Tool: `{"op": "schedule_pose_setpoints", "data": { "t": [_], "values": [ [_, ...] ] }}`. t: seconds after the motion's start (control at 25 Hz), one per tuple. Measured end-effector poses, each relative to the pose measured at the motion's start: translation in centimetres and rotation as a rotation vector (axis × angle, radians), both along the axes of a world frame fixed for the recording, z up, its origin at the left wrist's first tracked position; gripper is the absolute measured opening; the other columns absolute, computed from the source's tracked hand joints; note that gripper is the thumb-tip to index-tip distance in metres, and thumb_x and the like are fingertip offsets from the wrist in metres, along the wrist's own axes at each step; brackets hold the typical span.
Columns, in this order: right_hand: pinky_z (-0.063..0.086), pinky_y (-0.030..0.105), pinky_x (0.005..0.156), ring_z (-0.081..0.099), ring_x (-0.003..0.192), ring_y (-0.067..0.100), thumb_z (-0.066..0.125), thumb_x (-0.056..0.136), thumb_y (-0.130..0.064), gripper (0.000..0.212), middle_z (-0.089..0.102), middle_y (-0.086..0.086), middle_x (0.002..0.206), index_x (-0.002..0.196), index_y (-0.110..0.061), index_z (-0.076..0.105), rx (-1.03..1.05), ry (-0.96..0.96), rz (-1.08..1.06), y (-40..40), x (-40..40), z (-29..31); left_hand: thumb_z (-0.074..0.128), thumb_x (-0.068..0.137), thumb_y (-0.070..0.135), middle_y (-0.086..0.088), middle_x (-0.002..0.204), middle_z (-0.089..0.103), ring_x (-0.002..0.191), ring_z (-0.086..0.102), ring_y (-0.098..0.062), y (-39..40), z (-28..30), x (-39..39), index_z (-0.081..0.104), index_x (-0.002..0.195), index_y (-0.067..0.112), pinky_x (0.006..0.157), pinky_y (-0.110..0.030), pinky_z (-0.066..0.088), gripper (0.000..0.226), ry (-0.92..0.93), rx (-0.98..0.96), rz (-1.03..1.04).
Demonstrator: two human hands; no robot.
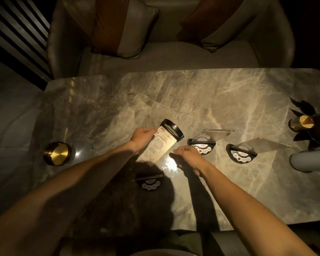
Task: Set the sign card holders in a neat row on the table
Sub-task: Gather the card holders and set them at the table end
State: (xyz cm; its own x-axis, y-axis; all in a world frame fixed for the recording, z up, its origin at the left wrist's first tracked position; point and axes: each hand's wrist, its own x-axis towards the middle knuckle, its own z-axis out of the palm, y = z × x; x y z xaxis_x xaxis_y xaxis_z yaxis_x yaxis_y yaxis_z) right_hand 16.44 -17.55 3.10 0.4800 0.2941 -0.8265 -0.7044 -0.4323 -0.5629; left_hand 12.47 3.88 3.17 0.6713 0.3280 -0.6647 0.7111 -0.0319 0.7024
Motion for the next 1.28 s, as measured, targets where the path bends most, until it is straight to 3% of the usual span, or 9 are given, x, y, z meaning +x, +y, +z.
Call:
{"op": "schedule_pose_setpoints", "data": {
  "t": [0.2, 0.36, 0.48, 0.68, 0.76, 0.88, 1.04, 1.16, 1.28],
  "values": [
    [0.054, 0.04, 0.079, 0.056, 0.083, 0.026, 0.07, 0.086, -0.015, 0.021, 0.066, 0.014, 0.09, 0.103, -0.003, 0.065, -0.02, 0.046, -0.137, 3.8, -1.7, -2.1, 0.063, 0.093, 0.028, -0.023, 0.094, 0.073, 0.077, 0.066, -0.025, 1.9, -2.2, -0.8, 0.071, 0.095, -0.003, 0.068, -0.032, 0.048, 0.032, 0.04, 0.021, -0.03],
    [0.058, 0.039, 0.091, 0.067, 0.106, 0.025, 0.068, 0.089, -0.017, 0.03, 0.071, 0.009, 0.118, 0.115, -0.002, 0.067, -0.025, 0.092, -0.218, 4.9, -2.4, -3.2, 0.064, 0.084, 0.037, -0.024, 0.094, 0.071, 0.086, 0.07, -0.037, 2.9, -3.9, -1.2, 0.064, 0.084, 0.003, 0.071, -0.036, 0.048, 0.034, 0.078, -0.005, -0.112],
    [0.057, 0.042, 0.095, 0.067, 0.103, 0.025, 0.066, 0.091, -0.016, 0.027, 0.073, 0.008, 0.107, 0.114, -0.001, 0.067, -0.019, 0.098, -0.245, 5.4, -2.7, -3.3, 0.066, 0.088, 0.032, -0.02, 0.088, 0.07, 0.083, 0.068, -0.037, 3.2, -4.0, -1.1, 0.065, 0.083, 0.004, 0.067, -0.034, 0.045, 0.028, 0.099, -0.012, -0.166],
    [0.06, 0.037, 0.067, 0.073, 0.094, 0.028, 0.064, 0.09, -0.007, 0.025, 0.076, 0.012, 0.105, 0.112, -0.002, 0.052, 0.04, 0.06, -0.339, 5.2, -2.9, -2.8, 0.071, 0.091, 0.011, -0.011, 0.074, 0.069, 0.054, 0.063, -0.014, 3.5, -4.7, -1.2, 0.072, 0.11, -0.004, 0.049, -0.023, 0.047, 0.024, 0.157, -0.079, -0.157],
    [0.059, 0.036, 0.062, 0.075, 0.092, 0.028, 0.062, 0.092, 0.0, 0.029, 0.075, 0.015, 0.11, 0.119, -0.006, 0.053, 0.077, 0.01, -0.354, 5.1, -2.4, -1.7, 0.071, 0.091, 0.004, -0.016, 0.087, 0.072, 0.066, 0.07, -0.019, 3.3, -4.4, -1.5, 0.066, 0.116, -0.01, 0.047, -0.022, 0.053, 0.03, 0.222, -0.191, -0.09],
    [0.063, 0.042, 0.074, 0.074, 0.098, 0.031, 0.064, 0.088, 0.005, 0.041, 0.074, 0.013, 0.113, 0.123, -0.013, 0.054, 0.071, -0.065, -0.278, 5.3, -1.1, 0.0, 0.07, 0.092, 0.002, -0.02, 0.11, 0.073, 0.101, 0.073, -0.029, 2.7, -3.5, -1.6, 0.063, 0.118, -0.009, 0.068, -0.025, 0.063, 0.029, 0.222, -0.32, 0.029],
    [0.058, 0.054, 0.089, 0.073, 0.097, 0.032, 0.069, 0.082, 0.006, 0.032, 0.073, 0.016, 0.106, 0.107, -0.01, 0.055, -0.04, -0.192, -0.225, 5.6, 1.0, 2.3, 0.072, 0.092, 0.012, -0.019, 0.104, 0.076, 0.083, 0.076, -0.02, 2.3, -3.2, -1.6, 0.064, 0.12, -0.006, 0.061, -0.024, 0.061, 0.035, 0.122, -0.447, 0.11],
    [0.061, 0.047, 0.083, 0.073, 0.089, 0.027, 0.067, 0.084, 0.005, 0.025, 0.074, 0.01, 0.096, 0.1, -0.013, 0.063, -0.054, -0.368, -0.124, 6.4, 2.7, 4.9, 0.08, 0.083, 0.029, -0.009, 0.078, 0.068, 0.055, 0.063, -0.014, 1.9, -2.6, -1.2, 0.073, 0.101, 0.009, 0.052, -0.028, 0.053, 0.028, 0.021, -0.231, -0.027],
    [0.056, 0.027, 0.072, 0.068, 0.081, 0.014, 0.064, 0.083, 0.001, 0.025, 0.074, 0.002, 0.091, 0.096, -0.019, 0.073, -0.08, -0.628, 0.152, 7.7, 4.3, 7.3, 0.084, 0.064, 0.039, -0.001, 0.094, 0.068, 0.081, 0.071, -0.023, 2.0, -1.0, -0.2, 0.066, 0.099, 0.032, 0.072, -0.041, 0.062, 0.041, -0.229, 0.125, 0.035]
  ]
}}
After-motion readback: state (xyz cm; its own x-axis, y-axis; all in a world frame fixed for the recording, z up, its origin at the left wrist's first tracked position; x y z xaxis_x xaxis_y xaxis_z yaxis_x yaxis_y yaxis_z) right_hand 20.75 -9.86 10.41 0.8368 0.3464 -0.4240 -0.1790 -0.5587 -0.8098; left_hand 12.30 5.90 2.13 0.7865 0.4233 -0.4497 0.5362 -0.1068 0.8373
